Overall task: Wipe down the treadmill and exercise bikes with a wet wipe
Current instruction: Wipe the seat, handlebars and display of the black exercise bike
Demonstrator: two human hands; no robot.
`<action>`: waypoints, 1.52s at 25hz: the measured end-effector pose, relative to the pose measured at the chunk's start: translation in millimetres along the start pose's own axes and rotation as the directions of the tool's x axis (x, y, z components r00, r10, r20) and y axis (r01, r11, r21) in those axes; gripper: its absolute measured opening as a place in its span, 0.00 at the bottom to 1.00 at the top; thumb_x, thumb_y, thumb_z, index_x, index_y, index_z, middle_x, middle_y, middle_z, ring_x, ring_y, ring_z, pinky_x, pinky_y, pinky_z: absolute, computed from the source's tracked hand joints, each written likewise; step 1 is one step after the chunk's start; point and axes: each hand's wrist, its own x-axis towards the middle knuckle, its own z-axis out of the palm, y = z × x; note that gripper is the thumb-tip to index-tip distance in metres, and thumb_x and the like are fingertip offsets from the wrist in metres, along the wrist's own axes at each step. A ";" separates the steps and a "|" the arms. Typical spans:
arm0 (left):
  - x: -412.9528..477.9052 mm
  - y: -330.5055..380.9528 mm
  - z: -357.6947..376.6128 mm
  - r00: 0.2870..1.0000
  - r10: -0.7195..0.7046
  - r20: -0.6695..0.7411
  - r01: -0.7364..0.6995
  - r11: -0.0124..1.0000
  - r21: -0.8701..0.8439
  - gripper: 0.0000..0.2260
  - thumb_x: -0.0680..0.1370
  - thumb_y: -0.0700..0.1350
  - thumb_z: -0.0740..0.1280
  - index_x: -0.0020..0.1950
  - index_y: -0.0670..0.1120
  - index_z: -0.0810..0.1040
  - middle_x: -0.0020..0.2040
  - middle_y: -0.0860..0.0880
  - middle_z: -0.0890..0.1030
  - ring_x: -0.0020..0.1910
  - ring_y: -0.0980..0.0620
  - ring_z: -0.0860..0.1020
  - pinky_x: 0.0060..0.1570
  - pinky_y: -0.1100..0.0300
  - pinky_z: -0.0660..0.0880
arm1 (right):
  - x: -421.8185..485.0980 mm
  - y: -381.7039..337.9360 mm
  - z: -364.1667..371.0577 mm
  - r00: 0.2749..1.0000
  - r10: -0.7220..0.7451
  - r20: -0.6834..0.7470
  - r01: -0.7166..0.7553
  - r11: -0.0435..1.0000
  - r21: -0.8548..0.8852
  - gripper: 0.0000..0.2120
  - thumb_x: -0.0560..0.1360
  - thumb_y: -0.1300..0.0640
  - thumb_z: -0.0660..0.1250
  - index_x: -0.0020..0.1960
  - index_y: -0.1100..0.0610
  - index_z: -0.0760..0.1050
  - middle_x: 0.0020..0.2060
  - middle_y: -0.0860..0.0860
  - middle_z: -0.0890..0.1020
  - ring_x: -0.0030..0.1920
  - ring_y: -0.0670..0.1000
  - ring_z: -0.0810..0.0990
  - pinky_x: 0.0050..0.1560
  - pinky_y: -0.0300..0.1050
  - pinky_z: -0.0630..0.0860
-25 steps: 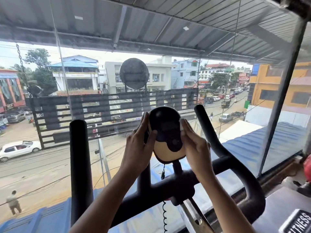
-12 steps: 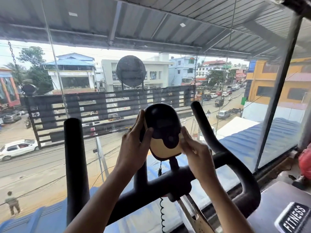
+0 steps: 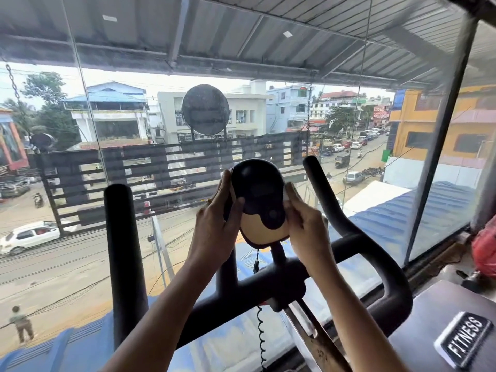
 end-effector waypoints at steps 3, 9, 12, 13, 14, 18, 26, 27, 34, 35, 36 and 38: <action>1.0 1.0 0.4 1.000 -0.011 0.007 0.011 1.000 0.016 0.24 0.80 0.45 0.62 0.75 0.49 0.59 0.37 0.48 0.76 0.34 0.53 0.72 0.34 0.75 0.66 | -68.3 5.8 13.2 0.993 -0.072 -0.089 0.067 0.996 -0.051 0.22 0.78 0.58 0.58 0.71 0.57 0.63 0.69 0.54 0.68 0.69 0.46 0.68 0.65 0.45 0.70; -1.9 2.0 -3.1 1.000 0.013 -0.003 -0.013 1.000 -0.005 0.25 0.79 0.49 0.61 0.75 0.48 0.61 0.36 0.51 0.76 0.33 0.55 0.71 0.34 0.75 0.66 | 46.3 -29.2 21.5 0.999 -0.002 -0.046 -0.002 0.996 -0.092 0.17 0.80 0.65 0.57 0.68 0.62 0.70 0.67 0.57 0.73 0.69 0.53 0.70 0.67 0.36 0.62; -2.8 0.4 -5.7 0.999 -0.021 -0.044 0.020 0.999 -0.027 0.22 0.79 0.47 0.63 0.73 0.46 0.66 0.44 0.52 0.80 0.37 0.58 0.75 0.37 0.76 0.66 | 58.0 -47.1 36.8 0.975 -0.206 0.089 0.220 0.950 -0.219 0.18 0.79 0.63 0.55 0.66 0.65 0.72 0.65 0.59 0.75 0.69 0.56 0.70 0.69 0.41 0.61; -3.2 -1.3 -7.0 0.997 -0.046 -0.056 0.043 0.998 -0.052 0.20 0.79 0.46 0.63 0.71 0.46 0.68 0.49 0.54 0.80 0.41 0.61 0.77 0.40 0.77 0.67 | 44.3 -47.1 39.6 0.929 -0.329 0.168 0.362 0.900 -0.242 0.18 0.78 0.61 0.55 0.65 0.65 0.73 0.66 0.59 0.74 0.70 0.56 0.68 0.72 0.44 0.60; -3.4 -2.9 -8.1 0.997 -0.058 -0.060 0.053 0.996 -0.076 0.19 0.79 0.46 0.63 0.70 0.45 0.70 0.54 0.54 0.79 0.49 0.63 0.77 0.44 0.78 0.67 | 26.3 -44.3 39.5 0.878 -0.416 0.239 0.468 0.850 -0.240 0.19 0.78 0.62 0.57 0.66 0.65 0.72 0.67 0.58 0.73 0.72 0.54 0.65 0.73 0.46 0.59; -7.7 -8.6 -10.1 0.994 -0.106 0.011 0.107 0.993 -0.051 0.18 0.78 0.39 0.66 0.67 0.45 0.74 0.64 0.49 0.77 0.62 0.56 0.75 0.56 0.77 0.66 | -18.4 -14.2 14.4 0.832 -0.498 0.244 0.535 0.836 -0.119 0.19 0.78 0.64 0.57 0.68 0.63 0.68 0.69 0.54 0.70 0.74 0.48 0.61 0.74 0.49 0.59; -16.1 -5.7 -14.7 0.990 -0.135 0.037 0.133 0.990 0.049 0.23 0.76 0.36 0.66 0.70 0.47 0.70 0.54 0.46 0.82 0.49 0.52 0.79 0.46 0.72 0.68 | 29.7 -53.0 56.3 0.870 -0.391 0.299 0.472 0.836 -0.280 0.18 0.76 0.63 0.56 0.62 0.67 0.75 0.65 0.60 0.75 0.72 0.56 0.65 0.73 0.36 0.50; -20.0 -4.9 -15.9 0.988 -0.148 0.037 0.145 0.987 0.072 0.23 0.76 0.36 0.65 0.71 0.46 0.70 0.53 0.45 0.83 0.44 0.52 0.78 0.41 0.73 0.66 | 14.3 -49.9 55.3 0.841 -0.430 0.329 0.524 0.799 -0.294 0.20 0.74 0.64 0.55 0.62 0.68 0.75 0.66 0.60 0.74 0.72 0.57 0.63 0.74 0.39 0.49; -49.9 -0.4 -16.7 0.970 -0.235 0.064 0.234 0.972 0.019 0.24 0.77 0.37 0.66 0.72 0.48 0.68 0.63 0.48 0.78 0.60 0.55 0.76 0.52 0.77 0.64 | -57.6 3.0 6.7 0.733 -0.528 0.429 0.665 0.690 -0.287 0.34 0.65 0.78 0.62 0.70 0.64 0.67 0.72 0.53 0.64 0.75 0.53 0.56 0.75 0.46 0.53; -50.5 -1.2 -15.4 0.970 -0.235 0.062 0.234 0.972 0.022 0.24 0.77 0.36 0.65 0.73 0.48 0.68 0.64 0.48 0.77 0.62 0.53 0.75 0.54 0.75 0.64 | -44.3 -2.7 9.3 0.730 -0.523 0.440 0.665 0.690 -0.284 0.33 0.66 0.78 0.61 0.71 0.64 0.66 0.72 0.53 0.64 0.76 0.52 0.55 0.75 0.46 0.52; -50.7 -0.4 -14.5 0.971 -0.231 0.061 0.231 0.973 0.022 0.24 0.77 0.36 0.65 0.73 0.47 0.67 0.65 0.49 0.76 0.64 0.53 0.74 0.57 0.74 0.64 | -27.8 -10.8 12.3 0.753 -0.497 0.431 0.637 0.714 -0.291 0.32 0.68 0.76 0.59 0.71 0.64 0.65 0.72 0.54 0.63 0.75 0.52 0.55 0.75 0.47 0.52; -51.3 -0.6 -13.5 0.972 -0.226 0.057 0.225 0.974 0.029 0.24 0.77 0.36 0.65 0.73 0.47 0.67 0.67 0.50 0.74 0.67 0.53 0.71 0.62 0.70 0.64 | 2.7 -28.3 20.2 0.854 -0.415 0.314 0.496 0.832 -0.250 0.27 0.72 0.74 0.57 0.71 0.65 0.64 0.72 0.57 0.65 0.74 0.54 0.58 0.73 0.49 0.55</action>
